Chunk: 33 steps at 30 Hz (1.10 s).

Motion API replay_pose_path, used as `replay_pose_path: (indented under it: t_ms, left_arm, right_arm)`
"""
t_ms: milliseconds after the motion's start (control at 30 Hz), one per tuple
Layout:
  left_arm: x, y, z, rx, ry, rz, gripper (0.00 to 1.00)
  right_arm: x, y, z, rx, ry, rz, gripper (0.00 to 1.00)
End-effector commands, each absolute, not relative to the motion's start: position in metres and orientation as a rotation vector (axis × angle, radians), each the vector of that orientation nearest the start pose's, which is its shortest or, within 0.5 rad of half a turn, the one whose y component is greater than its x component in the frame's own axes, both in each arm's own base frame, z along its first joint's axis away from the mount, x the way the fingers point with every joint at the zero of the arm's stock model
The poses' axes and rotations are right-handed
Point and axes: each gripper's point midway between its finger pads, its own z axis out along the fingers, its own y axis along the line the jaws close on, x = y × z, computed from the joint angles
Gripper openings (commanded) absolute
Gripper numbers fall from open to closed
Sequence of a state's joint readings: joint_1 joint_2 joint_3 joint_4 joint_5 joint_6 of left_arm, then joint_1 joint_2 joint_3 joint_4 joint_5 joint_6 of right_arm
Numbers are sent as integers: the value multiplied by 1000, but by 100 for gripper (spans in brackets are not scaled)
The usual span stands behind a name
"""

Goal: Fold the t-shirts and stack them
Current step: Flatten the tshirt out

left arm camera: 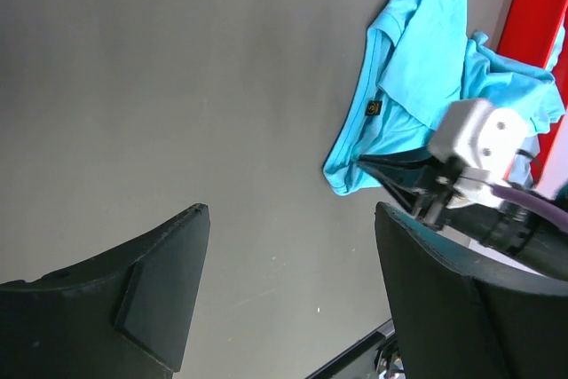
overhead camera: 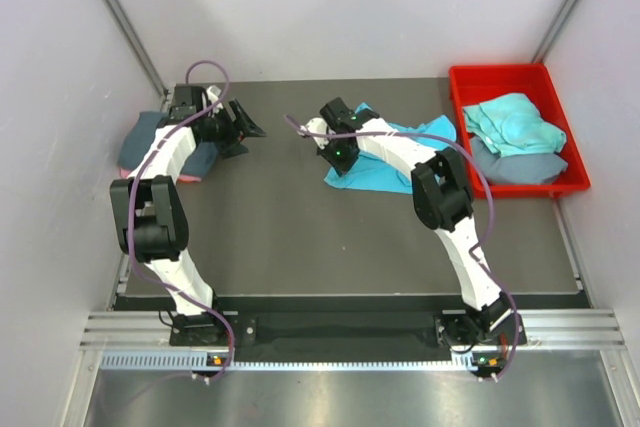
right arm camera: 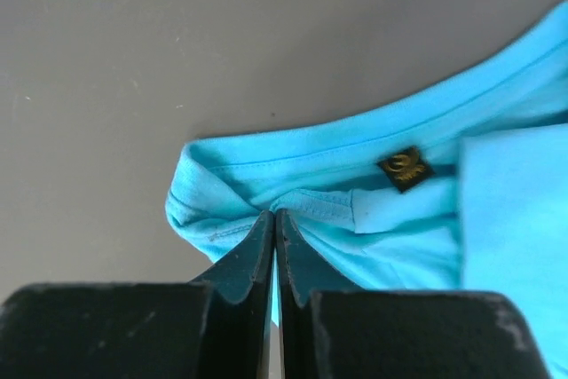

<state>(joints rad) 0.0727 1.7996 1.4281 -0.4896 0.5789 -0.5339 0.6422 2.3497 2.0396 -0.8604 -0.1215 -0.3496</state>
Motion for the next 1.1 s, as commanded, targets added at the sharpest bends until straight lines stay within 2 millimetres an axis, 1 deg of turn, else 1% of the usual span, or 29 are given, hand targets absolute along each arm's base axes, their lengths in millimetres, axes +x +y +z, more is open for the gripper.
replay_pose_path:
  t_ms: [0,67,100,167,200,233,267,300,333,367,400,433,467,533,567,600,667,700,733,767,800,833,867,900,933,967,1000,1033,1067]
  left_arm:
    - [457,-79,175,-438,2329,-920,79]
    - [458,-80,172,-444,2334,-924,79]
    - [459,-80,171,-449,2335,-925,79]
    - [461,-80,167,-465,2341,-937,79]
    - [461,-82,166,-462,2344,-945,79]
    - [462,-83,164,-467,2346,-951,79]
    - [463,-83,163,-471,2348,-952,79]
    - [464,-83,162,-472,2348,-954,79]
    - [465,-83,161,-475,2352,-954,79]
    - [466,-83,160,-480,2352,-954,79]
    - [466,-83,160,-479,2353,-953,79]
    - [467,-84,161,-476,2351,-956,79]
    - [467,-85,161,-472,2350,-960,79]
    - [467,-89,162,-459,2351,-965,79]
    - [467,-91,163,-454,2350,-968,79]
    - [467,-93,163,-449,2352,-977,79]
    - [467,-98,163,-442,2355,-990,79]
    - [467,-103,163,-429,2356,-1000,79]
    - [467,-107,164,-419,2356,-1014,79]
    - [466,-110,163,-415,2358,-1023,79]
    - [465,-118,162,-399,2365,-1035,79]
    - [465,-123,159,-389,2375,-1045,79]
    - [465,-123,158,-392,2378,-1047,79]
    - [462,-140,157,-350,2394,-1066,79]
    - [463,-145,154,-341,2401,-1074,79]
    - [462,-151,153,-331,2410,-1089,79]
    - [462,-161,149,-321,2423,-1104,79]
    - [462,-167,149,-307,2428,-1117,79]
    - [460,-177,149,-283,2434,-1129,79]
  right_arm:
    - [441,344,154,-1269,2105,244,0]
    - [448,350,194,-1246,2013,244,0]
    - [455,355,232,-1210,1928,249,0]
    - [457,358,273,-1197,1826,235,0]
    - [455,356,307,-1169,1752,221,0]
    - [456,360,331,-1147,1673,212,0]
    - [454,361,350,-1144,1610,186,0]
    - [447,357,380,-1113,1544,177,0]
    - [448,357,406,-1069,1471,168,0]
    - [447,355,424,-1042,1425,156,0]
    - [442,348,452,-1000,1370,146,0]
    - [443,343,477,-940,1311,125,0]
    - [441,339,494,-917,1268,111,0]
    - [436,320,541,-807,1172,67,0]
    - [435,310,556,-774,1140,50,0]
    - [430,294,582,-720,1085,15,0]
    - [427,278,599,-683,1053,-37,0]
    - [424,268,606,-663,1044,-65,0]
    - [430,255,603,-636,1064,-112,0]
    - [439,237,600,-624,1078,-185,0]
    - [452,228,581,-626,1127,-233,0]
    - [463,211,571,-606,1172,-274,0]
    - [483,179,557,-548,1240,-299,0]
    - [496,161,539,-524,1303,-307,0]
    - [512,146,512,-514,1387,-315,0]
    - [527,112,492,-460,1462,-341,0]
    - [542,98,450,-471,1563,-366,0]
    - [549,85,426,-474,1628,-395,0]
    - [557,63,383,-508,1730,-446,0]
